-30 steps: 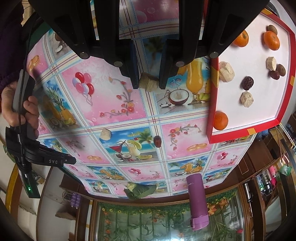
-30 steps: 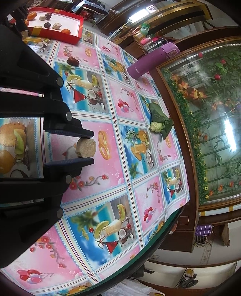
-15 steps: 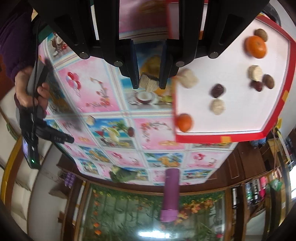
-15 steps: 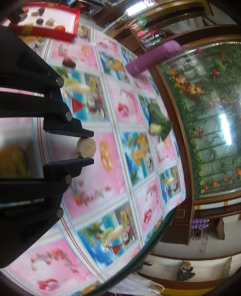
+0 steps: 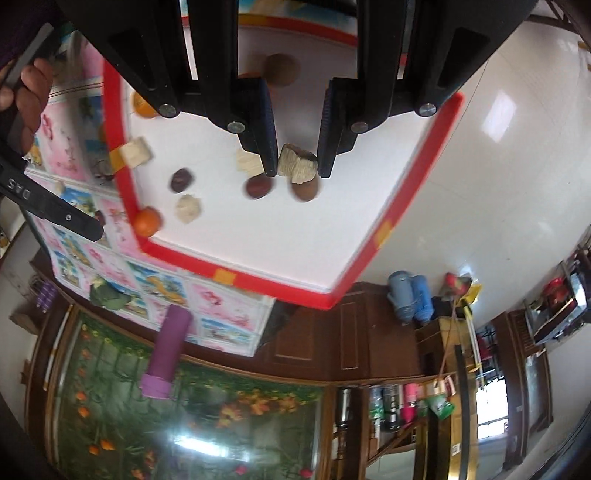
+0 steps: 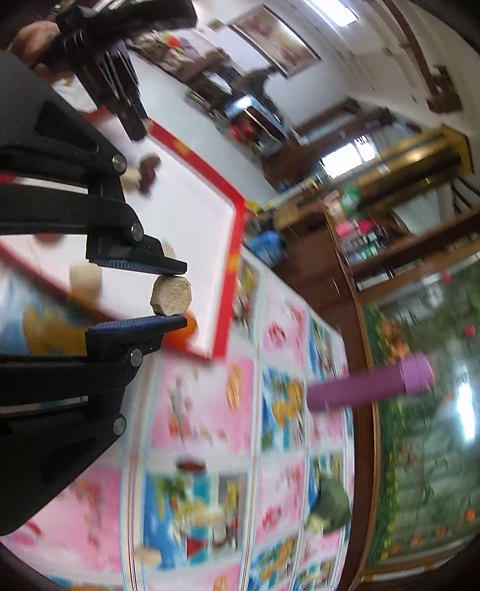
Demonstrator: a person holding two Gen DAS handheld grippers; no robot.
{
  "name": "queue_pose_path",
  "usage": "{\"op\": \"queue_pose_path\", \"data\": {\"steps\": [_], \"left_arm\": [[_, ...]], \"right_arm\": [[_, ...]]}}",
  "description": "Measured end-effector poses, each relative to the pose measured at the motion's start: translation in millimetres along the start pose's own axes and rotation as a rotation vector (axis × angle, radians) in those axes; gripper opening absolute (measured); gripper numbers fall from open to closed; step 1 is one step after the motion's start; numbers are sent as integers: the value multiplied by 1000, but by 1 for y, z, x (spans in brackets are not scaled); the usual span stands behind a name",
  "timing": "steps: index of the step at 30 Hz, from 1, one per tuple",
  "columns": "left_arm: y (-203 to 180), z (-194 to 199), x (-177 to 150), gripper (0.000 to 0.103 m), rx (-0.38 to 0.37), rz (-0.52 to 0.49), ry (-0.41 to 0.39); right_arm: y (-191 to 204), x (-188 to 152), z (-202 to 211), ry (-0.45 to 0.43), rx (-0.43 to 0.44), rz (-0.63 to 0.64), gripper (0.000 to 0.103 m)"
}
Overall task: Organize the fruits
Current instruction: 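Carry the beige cake and beige cube into the red tray and open both tools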
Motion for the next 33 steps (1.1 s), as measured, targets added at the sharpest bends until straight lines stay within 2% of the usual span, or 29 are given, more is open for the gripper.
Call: {"op": "queue_pose_path", "data": {"steps": [4,7,16,23,27,30,32,33], "left_arm": [[9,-10,-5,20,16,11,27],[13,-15,-6,21,12,13,38],[19,-22,-9,21,29,22,65],[13,-26,-11,21,48,14,87],[15,-27,-10,21,65,31,102],[17,-25,-8,36,81,40,110],[18,-22,-7,52,89,50,105],[19,-21,-6,54,94,53,101]], "right_arm": [[32,-9,-30,79,75,36,24],[46,-20,-45,132,91,58,24],[64,-44,-67,281,150,93,24],[62,-57,-79,365,101,129,24],[64,-58,-77,368,100,134,25],[66,-60,-75,381,92,166,26],[67,-57,-71,377,103,177,27],[67,-55,-67,364,112,179,29]]}}
Point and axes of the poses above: each gripper's, at about its wrist camera, not at the fingertips, and z roughly against the way its jaws point, y to its left, x to its top, the point moved 2 cm from there along -z, roughly the way its jaws point, and after that the axes turned 15 degrees about x, right-handed, at the moved point
